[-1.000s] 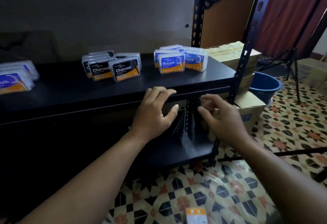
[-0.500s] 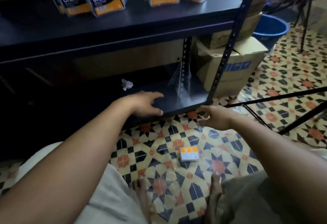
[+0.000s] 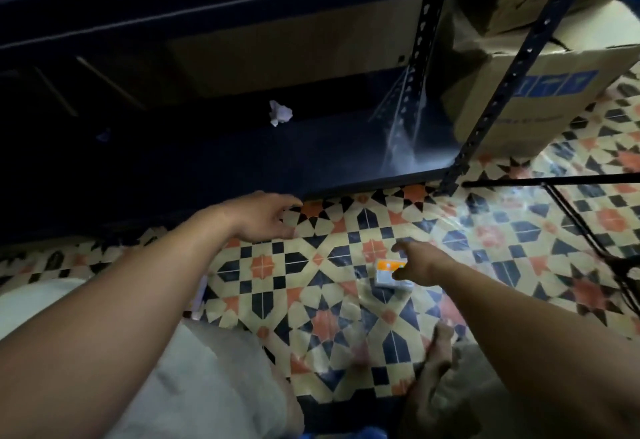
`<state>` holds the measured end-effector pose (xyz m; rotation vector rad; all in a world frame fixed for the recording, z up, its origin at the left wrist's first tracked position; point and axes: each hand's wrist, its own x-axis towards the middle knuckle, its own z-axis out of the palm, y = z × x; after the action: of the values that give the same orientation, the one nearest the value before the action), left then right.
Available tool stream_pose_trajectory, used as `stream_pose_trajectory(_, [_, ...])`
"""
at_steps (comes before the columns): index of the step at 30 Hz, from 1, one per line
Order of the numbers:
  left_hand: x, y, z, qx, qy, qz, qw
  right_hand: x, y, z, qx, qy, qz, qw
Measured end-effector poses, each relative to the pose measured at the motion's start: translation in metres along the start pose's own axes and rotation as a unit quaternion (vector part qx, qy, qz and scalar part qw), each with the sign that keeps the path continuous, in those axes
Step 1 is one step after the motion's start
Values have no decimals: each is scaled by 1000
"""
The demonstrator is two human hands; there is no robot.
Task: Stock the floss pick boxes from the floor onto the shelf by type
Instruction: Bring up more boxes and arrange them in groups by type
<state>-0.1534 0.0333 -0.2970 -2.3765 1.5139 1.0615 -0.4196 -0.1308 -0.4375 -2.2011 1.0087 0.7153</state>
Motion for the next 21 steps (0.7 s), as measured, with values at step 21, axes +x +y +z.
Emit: stream_pose_trajectory(21, [-6, -213, 134, -97, 45, -256, 961, 49, -46, 80, 114, 46, -27, 992])
